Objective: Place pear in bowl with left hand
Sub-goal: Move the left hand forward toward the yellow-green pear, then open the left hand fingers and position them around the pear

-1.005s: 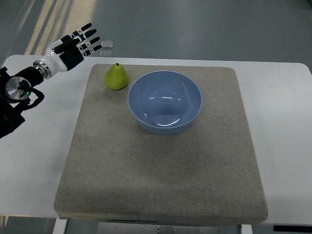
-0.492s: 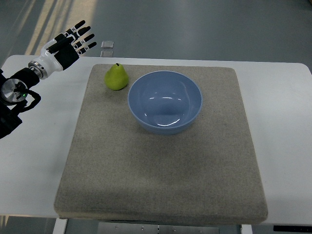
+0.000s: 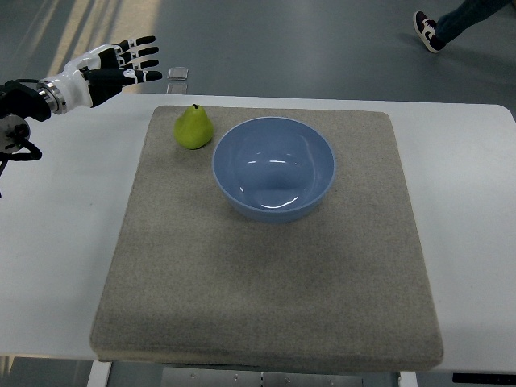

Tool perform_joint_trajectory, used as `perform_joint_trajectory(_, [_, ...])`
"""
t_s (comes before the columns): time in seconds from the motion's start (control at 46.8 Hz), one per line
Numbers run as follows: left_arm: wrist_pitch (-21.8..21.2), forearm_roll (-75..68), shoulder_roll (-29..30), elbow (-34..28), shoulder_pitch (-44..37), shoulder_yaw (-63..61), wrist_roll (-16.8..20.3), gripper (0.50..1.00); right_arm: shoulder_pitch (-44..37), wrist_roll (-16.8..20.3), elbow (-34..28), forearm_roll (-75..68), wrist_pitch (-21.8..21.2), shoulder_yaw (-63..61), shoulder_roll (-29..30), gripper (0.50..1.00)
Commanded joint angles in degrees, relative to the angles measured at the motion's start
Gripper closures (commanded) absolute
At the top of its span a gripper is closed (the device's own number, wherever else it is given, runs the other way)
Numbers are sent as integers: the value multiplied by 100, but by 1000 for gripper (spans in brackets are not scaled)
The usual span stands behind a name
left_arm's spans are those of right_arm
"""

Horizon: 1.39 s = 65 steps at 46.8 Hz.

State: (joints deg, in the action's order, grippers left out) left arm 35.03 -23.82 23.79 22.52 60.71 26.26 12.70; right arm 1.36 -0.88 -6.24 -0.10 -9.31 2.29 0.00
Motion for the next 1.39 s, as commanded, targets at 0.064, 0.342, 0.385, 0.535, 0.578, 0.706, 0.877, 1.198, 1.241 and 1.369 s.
perform_joint_trajectory(0.064, [-3, -1668, 82, 147, 160, 1, 294, 506, -4, 0, 0, 2, 0, -1, 0, 574])
perform_joint_trajectory(0.342, [-936, -3612, 126, 833, 195, -306, 488, 506, -4, 0, 0, 2, 0, -1, 0, 576])
perform_joint_trajectory(0.385, [-936, -3682, 196, 859, 265, -332, 488, 506, -4, 0, 0, 2, 0, -1, 0, 574])
perform_joint_trajectory(0.535, [-936, -3770, 407, 1193, 476, -560, 488, 506, -4, 0, 0, 1, 0, -1, 0, 574])
perform_joint_trajectory(0.578, [-936, -3770, 443, 1246, 555, -718, 488, 506, -4, 0, 0, 2, 0, -1, 0, 574])
perform_joint_trajectory(0.706, [-963, -3788, 460, 1193, 793, -1000, 479, 506, -4, 0, 0, 2, 0, -1, 0, 574])
perform_joint_trajectory(0.877, [-963, -3946, 460, 1149, 802, -1018, 479, 506, -4, 0, 0, 2, 0, -1, 0, 574])
perform_joint_trajectory(1.198, [-1112, -5141, 276, 1114, 811, -1150, 479, 506, -4, 0, 0, 2, 0, -1, 0, 574])
perform_joint_trajectory(1.241, [-1182, -5176, 206, 1105, 802, -1167, 479, 506, -4, 0, 0, 2, 0, -1, 0, 574])
perform_joint_trajectory(1.369, [-1340, -5273, 118, 1105, 775, -1299, 479, 506, -4, 0, 0, 2, 0, -1, 0, 574])
